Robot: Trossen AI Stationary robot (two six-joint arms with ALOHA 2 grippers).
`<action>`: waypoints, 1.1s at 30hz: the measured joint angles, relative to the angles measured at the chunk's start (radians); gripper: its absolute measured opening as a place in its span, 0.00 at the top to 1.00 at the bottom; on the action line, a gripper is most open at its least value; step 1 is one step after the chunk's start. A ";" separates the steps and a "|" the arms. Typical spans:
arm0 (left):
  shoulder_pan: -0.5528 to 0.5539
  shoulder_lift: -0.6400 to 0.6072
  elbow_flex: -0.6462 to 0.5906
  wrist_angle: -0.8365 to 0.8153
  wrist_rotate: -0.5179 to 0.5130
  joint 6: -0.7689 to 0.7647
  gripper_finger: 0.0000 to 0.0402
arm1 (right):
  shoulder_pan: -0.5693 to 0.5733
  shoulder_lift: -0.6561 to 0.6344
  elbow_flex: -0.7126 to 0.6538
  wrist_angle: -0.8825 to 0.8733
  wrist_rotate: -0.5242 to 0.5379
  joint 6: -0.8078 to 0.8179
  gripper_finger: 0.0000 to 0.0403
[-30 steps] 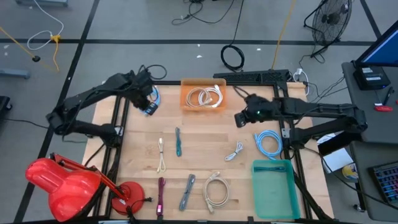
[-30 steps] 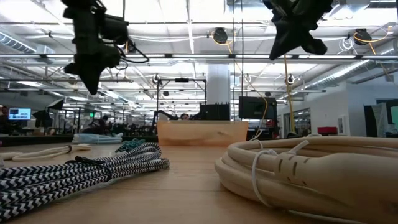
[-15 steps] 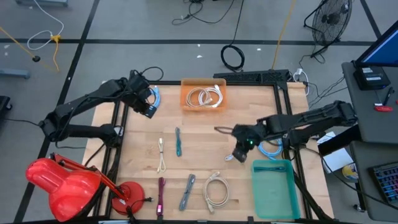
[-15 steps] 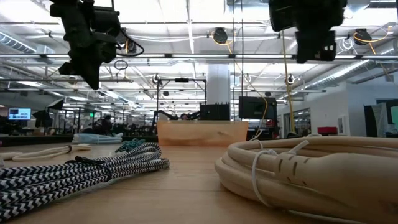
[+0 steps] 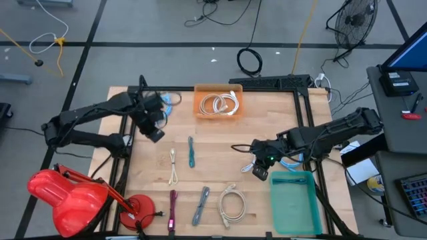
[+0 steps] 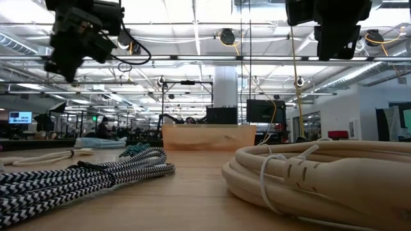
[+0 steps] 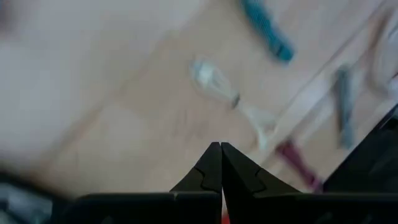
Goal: Pick & Place USB Port
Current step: Put the small pink charger cable into the green bin
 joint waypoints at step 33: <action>-1.034 0.321 0.000 0.854 -0.536 -1.498 1.00 | 0.086 -0.069 0.000 -0.198 0.154 -0.387 1.00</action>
